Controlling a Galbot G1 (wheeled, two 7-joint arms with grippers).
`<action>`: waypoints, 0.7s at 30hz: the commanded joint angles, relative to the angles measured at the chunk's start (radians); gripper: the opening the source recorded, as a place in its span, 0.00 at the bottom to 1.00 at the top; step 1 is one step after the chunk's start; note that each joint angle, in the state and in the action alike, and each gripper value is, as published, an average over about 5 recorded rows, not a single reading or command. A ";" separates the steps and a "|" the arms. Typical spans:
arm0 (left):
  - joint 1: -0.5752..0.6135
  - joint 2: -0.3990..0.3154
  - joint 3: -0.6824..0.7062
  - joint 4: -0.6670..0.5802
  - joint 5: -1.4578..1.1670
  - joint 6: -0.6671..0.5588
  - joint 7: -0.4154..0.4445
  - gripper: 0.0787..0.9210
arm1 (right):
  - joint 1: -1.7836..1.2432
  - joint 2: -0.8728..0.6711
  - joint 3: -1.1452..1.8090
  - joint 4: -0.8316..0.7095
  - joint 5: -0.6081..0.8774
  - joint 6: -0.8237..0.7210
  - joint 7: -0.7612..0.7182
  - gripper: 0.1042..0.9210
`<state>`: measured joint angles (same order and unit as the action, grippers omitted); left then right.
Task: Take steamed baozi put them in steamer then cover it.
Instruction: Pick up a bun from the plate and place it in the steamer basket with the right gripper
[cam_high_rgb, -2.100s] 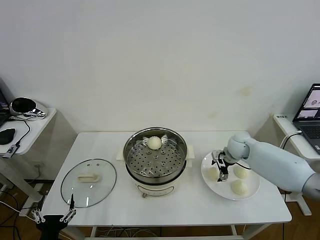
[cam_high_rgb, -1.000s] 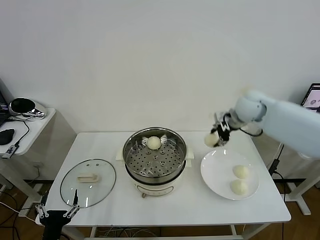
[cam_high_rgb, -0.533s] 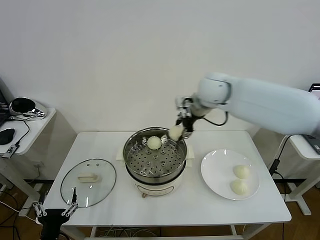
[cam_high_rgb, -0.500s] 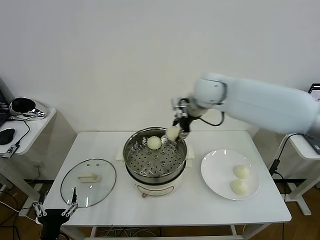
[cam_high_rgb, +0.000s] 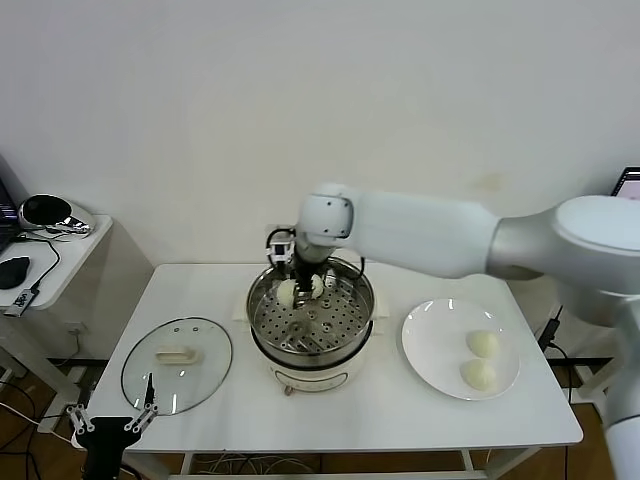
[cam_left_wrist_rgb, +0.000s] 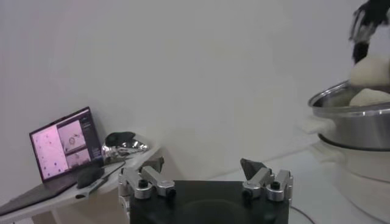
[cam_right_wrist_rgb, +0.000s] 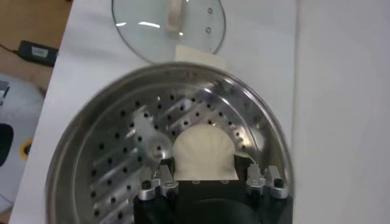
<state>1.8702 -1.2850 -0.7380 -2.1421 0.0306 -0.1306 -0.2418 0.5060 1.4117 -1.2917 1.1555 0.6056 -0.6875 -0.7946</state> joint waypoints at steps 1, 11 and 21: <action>0.003 0.001 -0.001 -0.002 0.000 -0.002 -0.002 0.88 | -0.100 0.111 0.016 -0.141 -0.015 -0.035 0.026 0.61; 0.000 0.002 0.000 0.000 0.000 -0.004 -0.004 0.88 | -0.128 0.104 0.037 -0.176 -0.039 -0.037 0.030 0.62; -0.002 0.006 -0.002 -0.001 -0.001 -0.003 -0.003 0.88 | 0.098 -0.071 0.043 0.042 -0.006 -0.033 -0.095 0.87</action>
<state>1.8674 -1.2796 -0.7399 -2.1422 0.0300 -0.1343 -0.2450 0.4757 1.4346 -1.2518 1.0812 0.5888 -0.7167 -0.8191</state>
